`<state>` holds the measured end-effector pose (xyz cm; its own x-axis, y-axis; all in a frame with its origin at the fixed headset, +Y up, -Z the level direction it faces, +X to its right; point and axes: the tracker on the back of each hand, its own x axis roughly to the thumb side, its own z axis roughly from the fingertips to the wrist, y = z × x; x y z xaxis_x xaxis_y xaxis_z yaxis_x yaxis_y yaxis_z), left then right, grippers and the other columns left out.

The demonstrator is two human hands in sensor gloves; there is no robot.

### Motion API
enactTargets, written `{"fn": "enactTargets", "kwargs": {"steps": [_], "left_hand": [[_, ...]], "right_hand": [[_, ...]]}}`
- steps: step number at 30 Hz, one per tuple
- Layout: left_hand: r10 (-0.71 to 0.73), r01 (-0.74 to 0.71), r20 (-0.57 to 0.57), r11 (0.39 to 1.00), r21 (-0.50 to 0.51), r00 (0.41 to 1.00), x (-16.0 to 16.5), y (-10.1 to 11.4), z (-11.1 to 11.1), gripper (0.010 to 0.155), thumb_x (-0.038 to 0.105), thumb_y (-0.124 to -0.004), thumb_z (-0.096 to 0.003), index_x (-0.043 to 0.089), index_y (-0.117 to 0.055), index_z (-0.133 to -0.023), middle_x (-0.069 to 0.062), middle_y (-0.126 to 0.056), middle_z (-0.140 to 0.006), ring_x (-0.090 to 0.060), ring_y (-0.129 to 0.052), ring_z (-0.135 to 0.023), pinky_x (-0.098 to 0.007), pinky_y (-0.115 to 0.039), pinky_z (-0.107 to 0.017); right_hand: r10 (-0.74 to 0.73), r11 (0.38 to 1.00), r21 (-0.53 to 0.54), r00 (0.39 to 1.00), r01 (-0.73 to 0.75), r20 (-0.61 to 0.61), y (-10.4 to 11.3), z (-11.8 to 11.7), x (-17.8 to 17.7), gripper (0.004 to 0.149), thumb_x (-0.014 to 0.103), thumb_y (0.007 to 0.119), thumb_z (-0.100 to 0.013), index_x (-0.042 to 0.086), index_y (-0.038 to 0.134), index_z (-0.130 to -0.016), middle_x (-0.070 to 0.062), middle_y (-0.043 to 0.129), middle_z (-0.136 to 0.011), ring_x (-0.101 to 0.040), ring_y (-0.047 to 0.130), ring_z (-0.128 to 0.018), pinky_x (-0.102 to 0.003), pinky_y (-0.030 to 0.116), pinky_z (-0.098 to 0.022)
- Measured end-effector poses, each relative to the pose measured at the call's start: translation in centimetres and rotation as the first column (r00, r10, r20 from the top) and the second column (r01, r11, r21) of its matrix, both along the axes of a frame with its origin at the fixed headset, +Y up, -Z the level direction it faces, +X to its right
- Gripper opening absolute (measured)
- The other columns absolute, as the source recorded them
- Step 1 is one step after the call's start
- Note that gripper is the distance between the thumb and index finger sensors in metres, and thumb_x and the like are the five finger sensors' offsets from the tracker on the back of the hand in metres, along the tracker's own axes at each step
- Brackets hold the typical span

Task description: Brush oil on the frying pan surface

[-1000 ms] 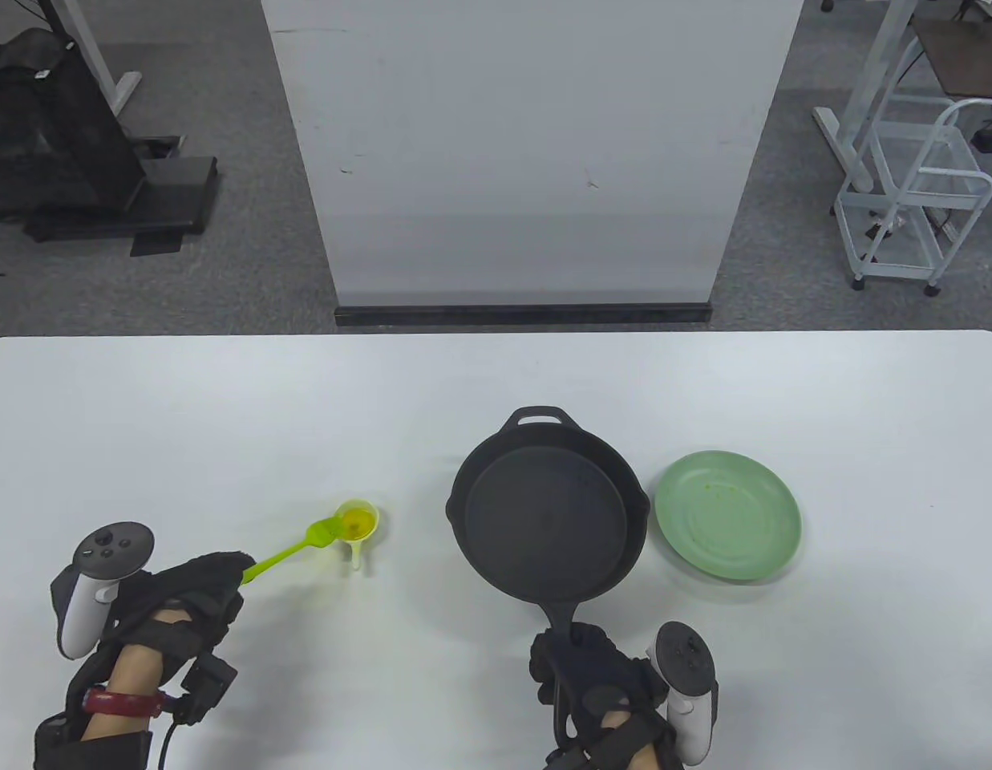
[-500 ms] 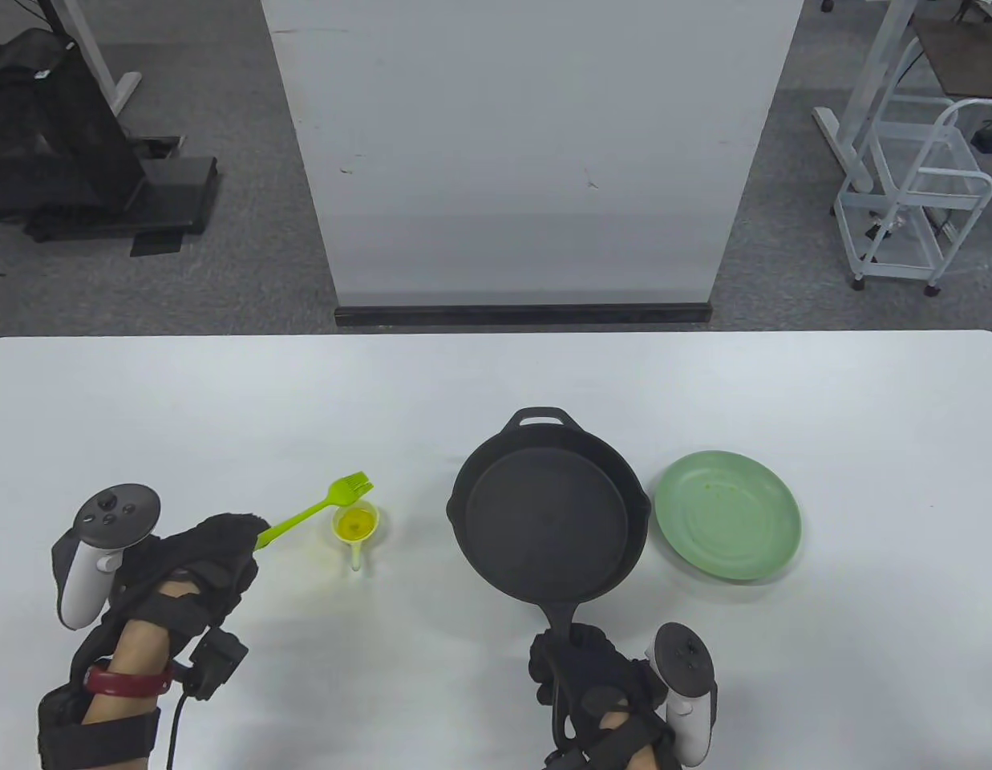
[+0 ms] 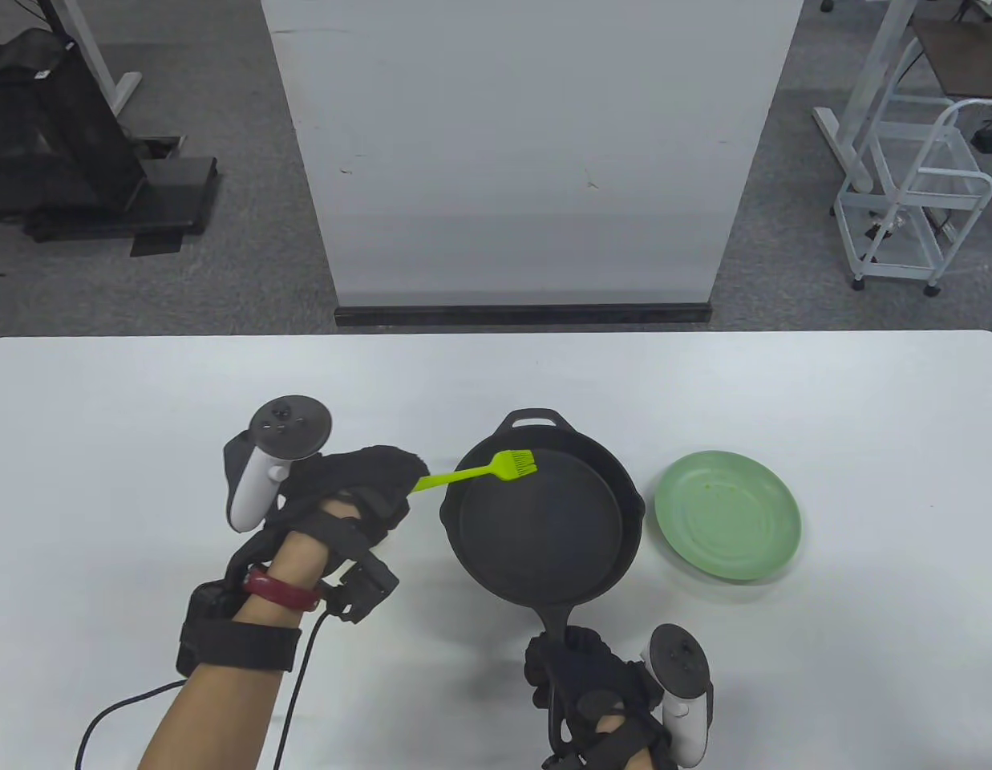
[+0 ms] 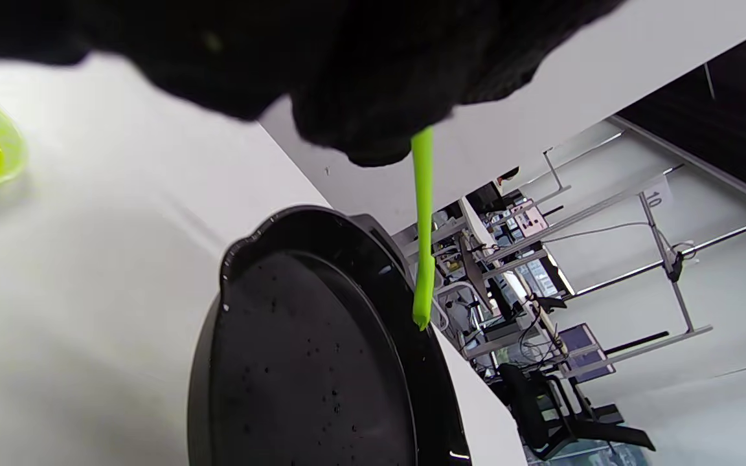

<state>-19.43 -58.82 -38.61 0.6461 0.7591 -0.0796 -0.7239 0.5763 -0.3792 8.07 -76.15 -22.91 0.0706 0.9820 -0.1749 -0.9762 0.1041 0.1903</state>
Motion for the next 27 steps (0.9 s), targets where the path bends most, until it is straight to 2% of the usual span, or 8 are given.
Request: {"fn": "enactTargets", "kwargs": {"steps": [7, 13, 14, 27], "left_hand": [[-0.033, 0.034, 0.009, 0.998, -0.043, 0.999, 4.2, -2.6, -1.5, 0.047, 0.039, -0.072, -0.0485, 0.013, -0.080, -0.086, 0.003, -0.097, -0.036, -0.021, -0.092, -0.015, -0.043, -0.084, -0.018], [-0.037, 0.036, -0.029, 0.999, -0.030, 0.999, 5.4, -4.2, -2.5, 0.047, 0.039, -0.071, -0.0487, 0.012, -0.079, -0.086, 0.003, -0.096, -0.036, -0.022, -0.092, -0.015, -0.044, -0.083, -0.019], [-0.075, 0.074, -0.020, 0.997, -0.033, 0.997, 5.5, -4.4, -2.7, 0.047, 0.039, -0.071, -0.0486, 0.012, -0.080, -0.086, 0.003, -0.096, -0.036, -0.022, -0.092, -0.015, -0.044, -0.084, -0.018], [-0.268, 0.270, -0.052, 0.961, 0.050, 0.962, 3.8, -2.5, -2.3, 0.046, 0.039, -0.073, -0.0480, 0.012, -0.081, -0.084, 0.004, -0.096, -0.033, -0.022, -0.092, -0.014, -0.044, -0.084, -0.017]], "right_hand": [[0.010, 1.000, 0.017, 1.000, -0.010, 0.003, 0.1, 0.1, -0.1, 0.049, 0.039, 0.070, -0.045, 0.004, 0.062, -0.077, -0.026, 0.066, -0.080, -0.046, 0.075, -0.064, -0.042, 0.076, -0.041], [0.014, 1.000, 0.011, 1.000, -0.014, -0.015, 0.0, 0.1, -0.4, 0.049, 0.039, 0.070, -0.045, 0.003, 0.061, -0.078, -0.027, 0.066, -0.080, -0.047, 0.074, -0.064, -0.042, 0.075, -0.041], [0.012, 1.000, 0.010, 1.000, -0.012, -0.014, 0.0, 0.2, -0.4, 0.049, 0.039, 0.070, -0.045, 0.003, 0.061, -0.078, -0.026, 0.066, -0.080, -0.046, 0.075, -0.064, -0.042, 0.075, -0.041], [-0.004, 1.000, -0.004, 1.000, 0.004, 0.000, 0.0, 0.3, -0.3, 0.049, 0.039, 0.070, -0.045, 0.003, 0.061, -0.078, -0.026, 0.066, -0.081, -0.046, 0.075, -0.065, -0.041, 0.077, -0.042]]}}
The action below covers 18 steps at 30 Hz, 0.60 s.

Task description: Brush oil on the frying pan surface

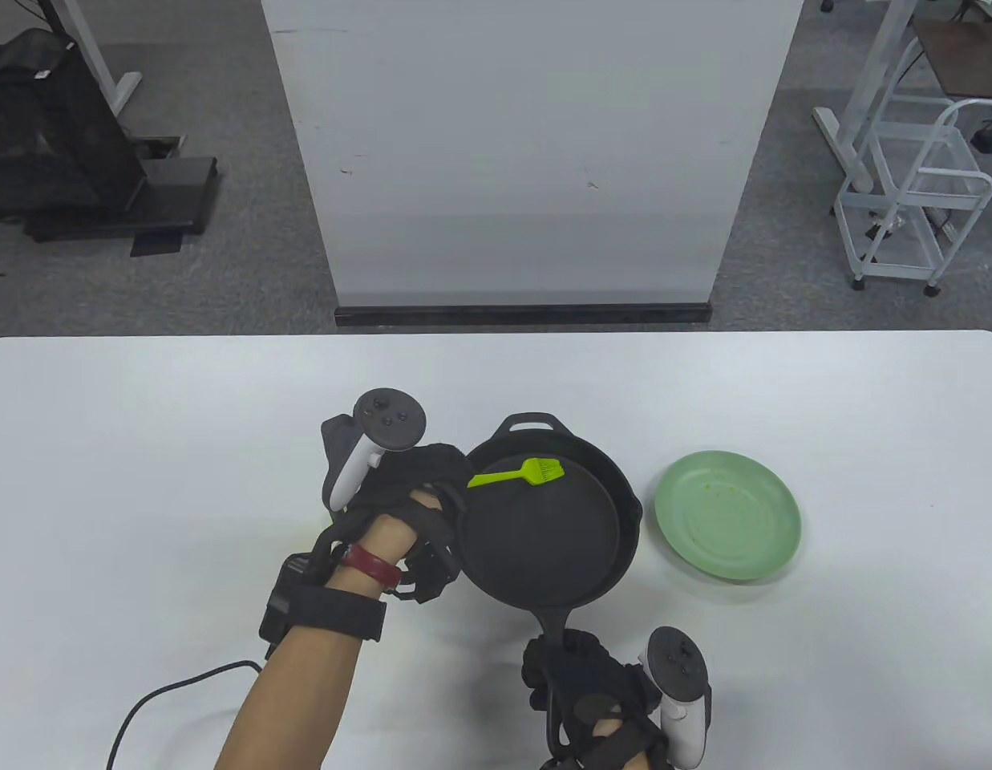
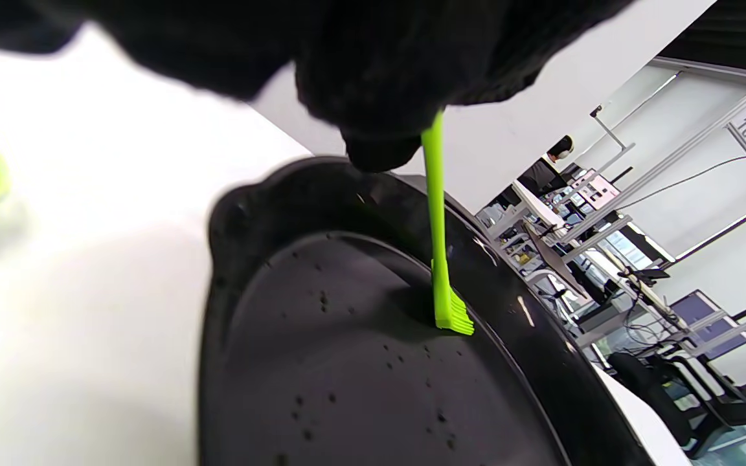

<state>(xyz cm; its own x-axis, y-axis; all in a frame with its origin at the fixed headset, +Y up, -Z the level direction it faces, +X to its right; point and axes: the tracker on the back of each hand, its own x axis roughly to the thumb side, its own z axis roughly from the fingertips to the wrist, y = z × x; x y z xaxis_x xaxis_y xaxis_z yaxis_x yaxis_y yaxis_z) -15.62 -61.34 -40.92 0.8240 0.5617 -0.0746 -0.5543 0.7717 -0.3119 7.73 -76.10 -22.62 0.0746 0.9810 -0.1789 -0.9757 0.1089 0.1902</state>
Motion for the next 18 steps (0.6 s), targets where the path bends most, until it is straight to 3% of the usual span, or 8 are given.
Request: {"fn": "enactTargets", "kwargs": {"steps": [12, 18], "left_hand": [[-0.189, 0.192, -0.035, 0.976, 0.099, 0.981, -1.3, 1.4, 1.2, 0.046, 0.039, -0.073, -0.0476, 0.011, -0.082, -0.083, 0.004, -0.096, -0.032, -0.021, -0.092, -0.013, -0.044, -0.084, -0.017], [-0.293, 0.284, 0.001, 0.926, 0.248, 0.956, 0.1, 3.2, 3.0, 0.046, 0.038, -0.075, -0.0474, 0.009, -0.082, -0.083, 0.002, -0.096, -0.032, -0.023, -0.091, -0.013, -0.045, -0.084, -0.017]], "right_hand": [[-0.035, 0.999, -0.030, 0.999, 0.035, -0.002, -0.3, 0.1, -0.1, 0.049, 0.039, 0.070, -0.045, 0.003, 0.062, -0.078, -0.027, 0.067, -0.081, -0.045, 0.078, -0.064, -0.042, 0.078, -0.041], [-0.029, 0.999, -0.039, 1.000, 0.028, -0.002, -0.3, 0.1, -0.2, 0.049, 0.038, 0.070, -0.045, 0.003, 0.061, -0.079, -0.027, 0.067, -0.082, -0.045, 0.081, -0.064, -0.042, 0.079, -0.040]]}}
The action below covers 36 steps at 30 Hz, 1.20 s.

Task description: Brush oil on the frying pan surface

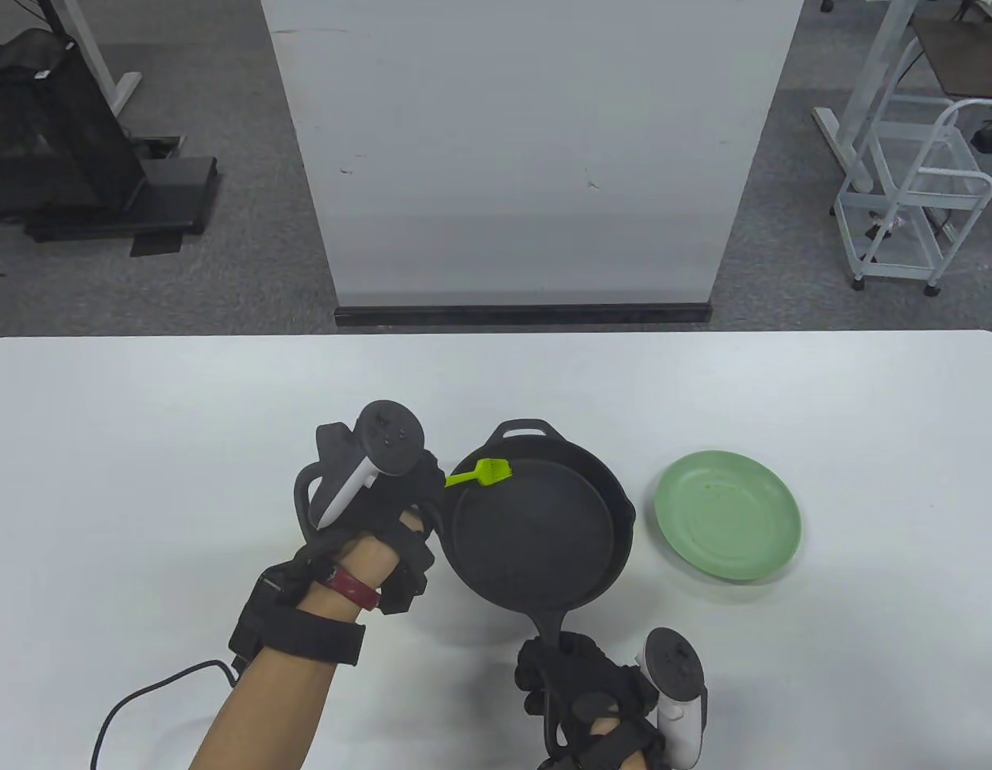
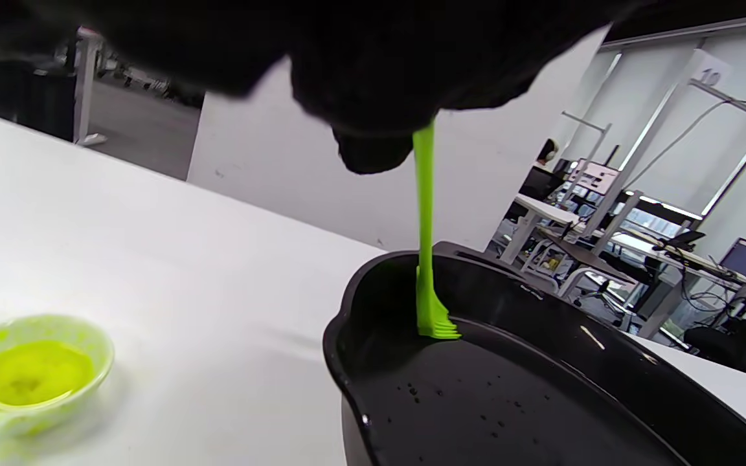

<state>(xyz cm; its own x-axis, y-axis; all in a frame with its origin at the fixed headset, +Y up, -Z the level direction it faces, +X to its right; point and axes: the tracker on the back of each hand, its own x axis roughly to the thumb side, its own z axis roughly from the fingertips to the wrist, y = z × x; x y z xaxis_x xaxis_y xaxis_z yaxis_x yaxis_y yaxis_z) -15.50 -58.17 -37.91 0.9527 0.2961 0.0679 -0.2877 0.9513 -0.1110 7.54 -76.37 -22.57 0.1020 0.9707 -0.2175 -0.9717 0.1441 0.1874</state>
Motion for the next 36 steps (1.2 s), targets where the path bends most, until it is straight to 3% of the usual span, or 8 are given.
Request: {"fn": "enactTargets", "kwargs": {"steps": [4, 12, 16, 22, 28, 36], "left_hand": [[-0.214, 0.202, 0.054, 0.965, 0.168, 0.975, 1.8, 1.7, 2.1, 0.046, 0.037, -0.074, -0.0475, 0.010, -0.082, -0.084, 0.002, -0.096, -0.032, -0.022, -0.091, -0.013, -0.045, -0.084, -0.018], [-0.348, 0.322, 0.109, 0.924, 0.205, 0.931, 4.5, 0.2, 3.2, 0.046, 0.038, -0.074, -0.0474, 0.010, -0.082, -0.084, 0.002, -0.096, -0.032, -0.022, -0.092, -0.014, -0.045, -0.084, -0.018], [-0.257, 0.238, 0.130, 0.960, 0.148, 0.958, 5.0, -0.3, 2.8, 0.047, 0.038, -0.073, -0.0474, 0.010, -0.081, -0.084, 0.003, -0.096, -0.032, -0.022, -0.092, -0.013, -0.045, -0.084, -0.018], [-0.038, 0.041, 0.124, 0.999, -0.029, 0.992, 5.0, -1.5, 1.4, 0.047, 0.037, -0.072, -0.0476, 0.008, -0.079, -0.084, 0.003, -0.095, -0.031, -0.021, -0.091, -0.012, -0.045, -0.084, -0.017], [0.101, -0.090, 0.110, 0.991, -0.099, 0.989, 4.9, -2.5, 0.7, 0.048, 0.038, -0.071, -0.0476, 0.008, -0.078, -0.085, 0.004, -0.095, -0.031, -0.021, -0.091, -0.011, -0.044, -0.084, -0.016], [0.292, -0.268, 0.086, 0.938, -0.221, 0.953, 5.0, -4.1, 0.0, 0.049, 0.038, -0.070, -0.0479, 0.008, -0.077, -0.086, 0.004, -0.095, -0.032, -0.021, -0.091, -0.012, -0.045, -0.084, -0.017]], "right_hand": [[-0.008, 1.000, -0.001, 1.000, 0.008, 0.005, 0.0, 0.0, 0.1, 0.049, 0.038, 0.070, -0.045, 0.003, 0.062, -0.078, -0.027, 0.069, -0.079, -0.038, 0.088, -0.057, -0.040, 0.083, -0.035], [-0.029, 1.000, -0.001, 1.000, 0.029, -0.003, 0.1, 0.0, 0.0, 0.050, 0.037, 0.069, -0.046, 0.000, 0.061, -0.079, -0.030, 0.070, -0.076, -0.024, 0.097, -0.042, -0.033, 0.089, -0.025], [-0.045, 0.999, 0.004, 0.999, 0.045, -0.008, 0.1, -0.1, 0.0, 0.051, 0.036, 0.067, -0.046, -0.001, 0.060, -0.079, -0.030, 0.071, -0.076, -0.017, 0.100, -0.034, -0.030, 0.091, -0.019], [-0.055, 0.998, 0.001, 0.998, 0.055, -0.010, 0.1, 0.0, -0.1, 0.052, 0.036, 0.067, -0.046, -0.002, 0.059, -0.079, -0.031, 0.071, -0.074, -0.017, 0.100, -0.031, -0.029, 0.091, -0.016], [-0.050, 0.999, 0.008, 0.999, 0.050, -0.013, 0.2, -0.1, -0.1, 0.052, 0.036, 0.068, -0.046, -0.003, 0.059, -0.080, -0.031, 0.071, -0.075, -0.018, 0.100, -0.031, -0.030, 0.090, -0.016], [-0.046, 0.999, 0.018, 0.998, 0.047, -0.031, 0.3, -0.2, -0.3, 0.052, 0.036, 0.068, -0.046, -0.002, 0.059, -0.080, -0.031, 0.070, -0.076, -0.018, 0.099, -0.031, -0.030, 0.090, -0.016]]}}
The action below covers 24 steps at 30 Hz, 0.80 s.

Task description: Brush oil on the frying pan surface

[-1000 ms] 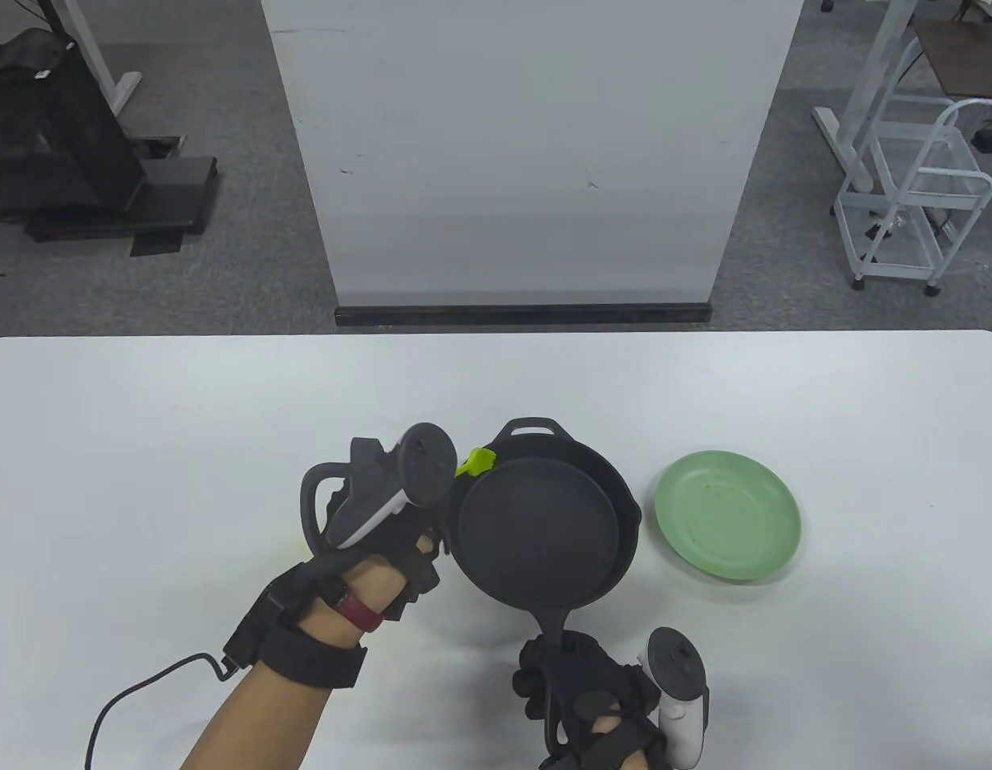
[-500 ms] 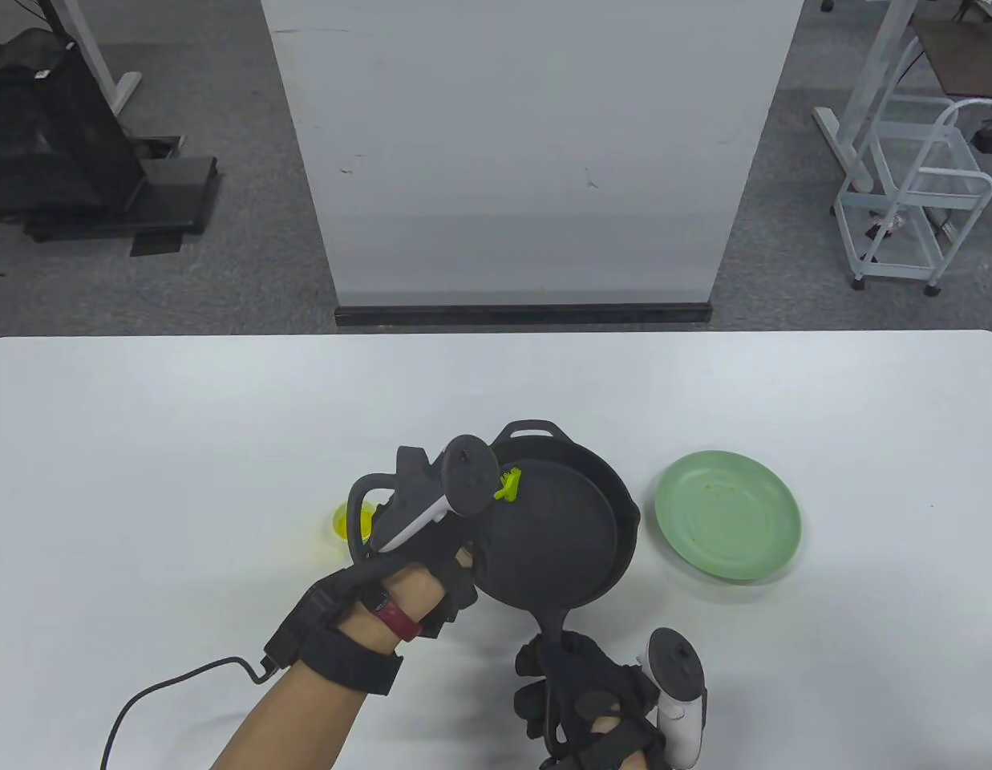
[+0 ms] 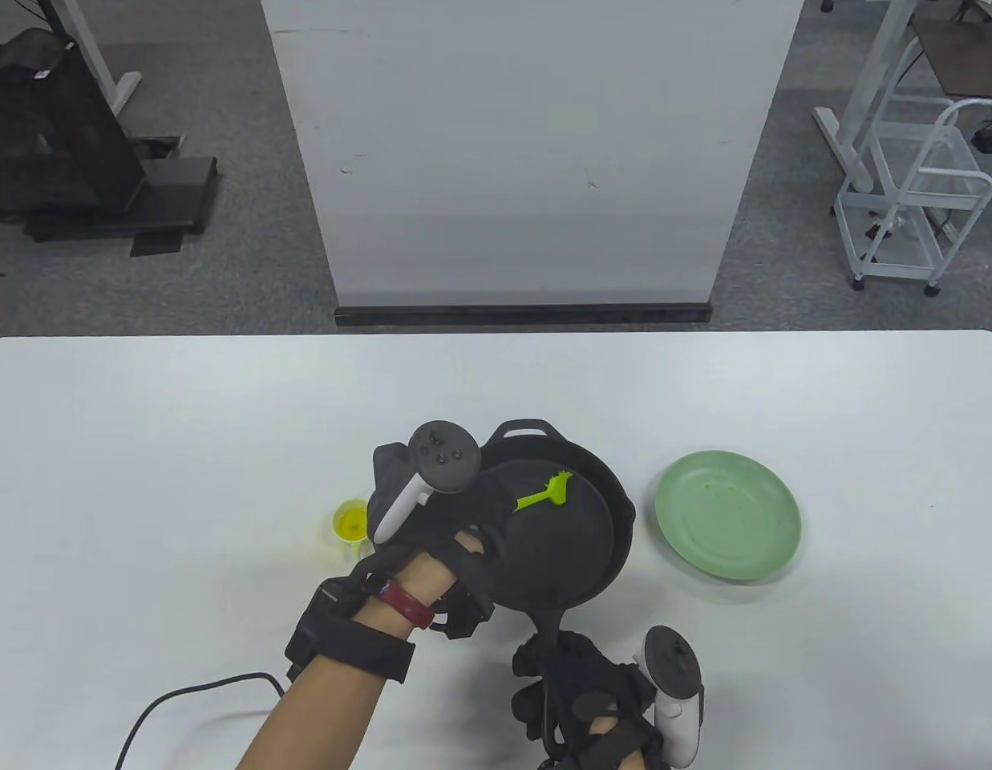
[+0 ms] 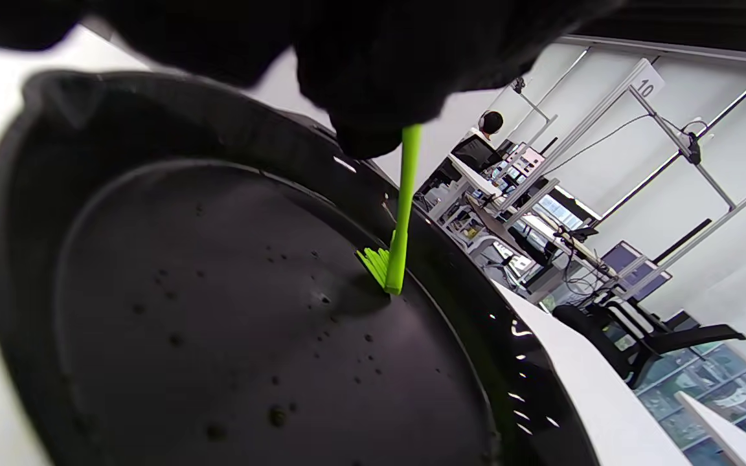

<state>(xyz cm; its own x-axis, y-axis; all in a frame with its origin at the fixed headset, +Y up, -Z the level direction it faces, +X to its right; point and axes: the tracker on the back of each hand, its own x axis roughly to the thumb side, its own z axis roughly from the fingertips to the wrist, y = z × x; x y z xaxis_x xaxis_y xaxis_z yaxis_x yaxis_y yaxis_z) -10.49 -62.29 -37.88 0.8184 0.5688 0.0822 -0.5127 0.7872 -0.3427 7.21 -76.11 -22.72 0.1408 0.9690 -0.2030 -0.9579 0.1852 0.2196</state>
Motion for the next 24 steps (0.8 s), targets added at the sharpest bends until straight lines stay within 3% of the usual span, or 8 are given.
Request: {"fn": "enactTargets", "kwargs": {"steps": [7, 15, 24], "left_hand": [[0.171, -0.172, -0.009, 0.981, -0.090, 0.985, 0.2, 0.1, -0.6, 0.048, 0.038, -0.070, -0.0482, 0.009, -0.078, -0.086, 0.004, -0.096, -0.032, -0.021, -0.091, -0.012, -0.045, -0.084, -0.017], [0.049, -0.054, -0.055, 0.994, -0.099, 0.997, -1.8, -0.3, -1.4, 0.047, 0.038, -0.071, -0.0477, 0.010, -0.080, -0.084, 0.004, -0.096, -0.030, -0.020, -0.090, -0.009, -0.044, -0.084, -0.015], [-0.104, 0.099, -0.079, 0.993, -0.067, 0.991, -4.5, 0.8, -1.2, 0.047, 0.039, -0.072, -0.0477, 0.011, -0.081, -0.084, 0.005, -0.096, -0.029, -0.020, -0.090, -0.009, -0.044, -0.084, -0.015]], "right_hand": [[0.000, 1.000, 0.014, 1.000, 0.000, 0.012, 0.1, 0.0, 0.2, 0.052, 0.036, 0.068, -0.046, -0.002, 0.058, -0.081, -0.031, 0.069, -0.077, -0.018, 0.099, -0.032, -0.030, 0.089, -0.017], [0.008, 1.000, 0.013, 1.000, -0.008, 0.022, 0.1, 0.0, 0.3, 0.053, 0.036, 0.068, -0.046, -0.002, 0.057, -0.081, -0.031, 0.067, -0.077, -0.017, 0.098, -0.032, -0.030, 0.088, -0.018], [-0.005, 1.000, 0.010, 1.000, 0.005, 0.022, 0.1, 0.1, 0.3, 0.053, 0.036, 0.066, -0.047, -0.003, 0.056, -0.081, -0.032, 0.066, -0.078, -0.017, 0.097, -0.032, -0.029, 0.088, -0.018]]}}
